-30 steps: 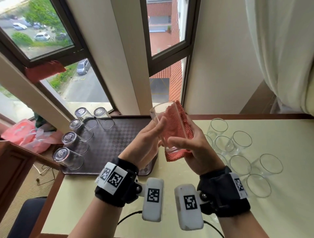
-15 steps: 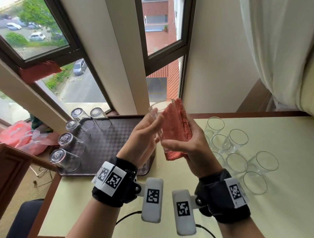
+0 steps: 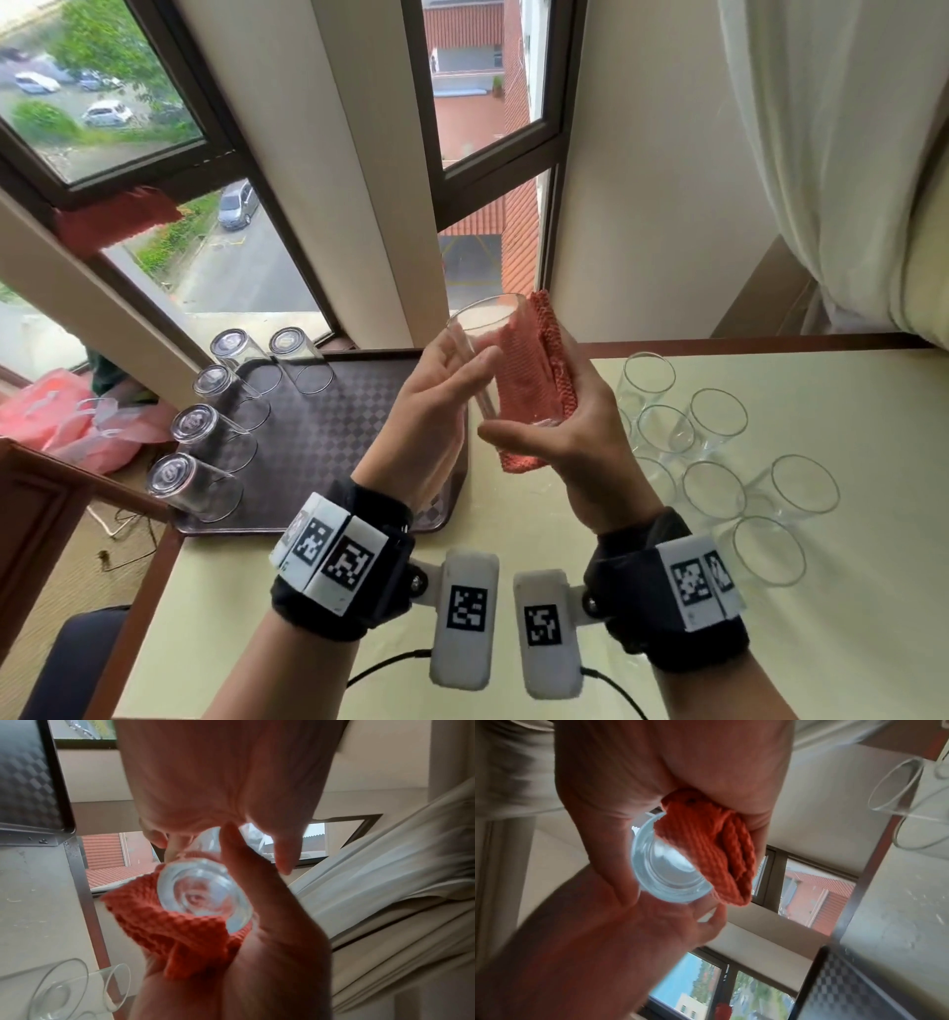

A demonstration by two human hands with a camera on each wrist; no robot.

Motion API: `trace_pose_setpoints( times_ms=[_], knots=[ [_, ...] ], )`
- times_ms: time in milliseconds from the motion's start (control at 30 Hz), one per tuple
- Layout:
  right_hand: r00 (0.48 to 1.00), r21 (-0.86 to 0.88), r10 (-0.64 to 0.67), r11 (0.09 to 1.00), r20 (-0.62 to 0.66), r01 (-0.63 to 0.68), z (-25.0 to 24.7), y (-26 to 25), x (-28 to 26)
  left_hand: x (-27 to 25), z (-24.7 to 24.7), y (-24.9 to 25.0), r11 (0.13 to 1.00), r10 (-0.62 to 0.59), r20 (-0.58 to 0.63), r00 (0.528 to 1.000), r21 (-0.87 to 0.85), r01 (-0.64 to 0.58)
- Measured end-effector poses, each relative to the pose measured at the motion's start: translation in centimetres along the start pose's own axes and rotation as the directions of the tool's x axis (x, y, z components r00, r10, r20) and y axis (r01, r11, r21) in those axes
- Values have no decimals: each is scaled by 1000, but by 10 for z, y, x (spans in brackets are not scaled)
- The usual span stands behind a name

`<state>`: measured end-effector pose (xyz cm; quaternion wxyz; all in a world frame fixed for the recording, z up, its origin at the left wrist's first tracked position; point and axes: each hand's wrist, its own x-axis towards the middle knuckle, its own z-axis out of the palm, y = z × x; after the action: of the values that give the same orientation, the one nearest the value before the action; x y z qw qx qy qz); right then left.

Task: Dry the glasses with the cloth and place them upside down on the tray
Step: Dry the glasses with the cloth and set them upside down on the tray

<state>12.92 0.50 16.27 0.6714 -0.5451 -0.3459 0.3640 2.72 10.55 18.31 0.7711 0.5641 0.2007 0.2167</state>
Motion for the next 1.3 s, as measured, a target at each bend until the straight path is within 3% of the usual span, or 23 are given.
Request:
trace_pose_setpoints(
  times_ms=[100, 233, 300, 433, 533, 700, 767, 867, 967, 1133, 1300],
  knots=[
    [998, -127, -54, 990, 23, 57, 1, 5, 1, 0, 7, 1, 999, 17, 4, 1000, 31, -17],
    [983, 214, 65, 971, 171, -102, 0, 1, -2, 0, 6, -6, 999, 39, -20, 999, 22, -39],
    [977, 278, 85, 951, 194, -138, -4, 0, -2, -2, 4, -6, 998, 53, 13, 999, 46, -53],
    [999, 18, -4, 1000, 47, 3, -5, -6, -1, 1, -4, -3, 997, 72, -37, 997, 15, -71],
    [994, -150, -93, 984, 55, 101, 1, -2, -2, -1, 2, -4, 996, 90, -9, 996, -15, -90],
    [988, 159, 46, 985, 148, -69, 6, 0, -6, -10, 5, -7, 997, 30, -6, 1000, -74, -31],
    [989, 177, 69, 980, 134, -93, 9, 6, -8, -11, -1, -8, 998, -19, -9, 1000, -54, 19],
    [1000, -16, 4, 1000, -15, -5, 14, 13, -8, -10, -10, -6, 999, -51, -28, 998, 2, 51],
    [996, -245, -89, 966, -11, 83, 13, 18, -4, -10, -7, 0, 995, -78, 40, 996, 69, 75],
    [992, 19, 87, 996, 86, -89, 11, 16, -6, -9, -1, -10, 999, -18, -127, 992, 23, 22],
    [993, 54, 111, 992, 50, -114, -2, 14, -8, -13, -2, -11, 999, 26, -211, 977, -27, -32]
  ],
)
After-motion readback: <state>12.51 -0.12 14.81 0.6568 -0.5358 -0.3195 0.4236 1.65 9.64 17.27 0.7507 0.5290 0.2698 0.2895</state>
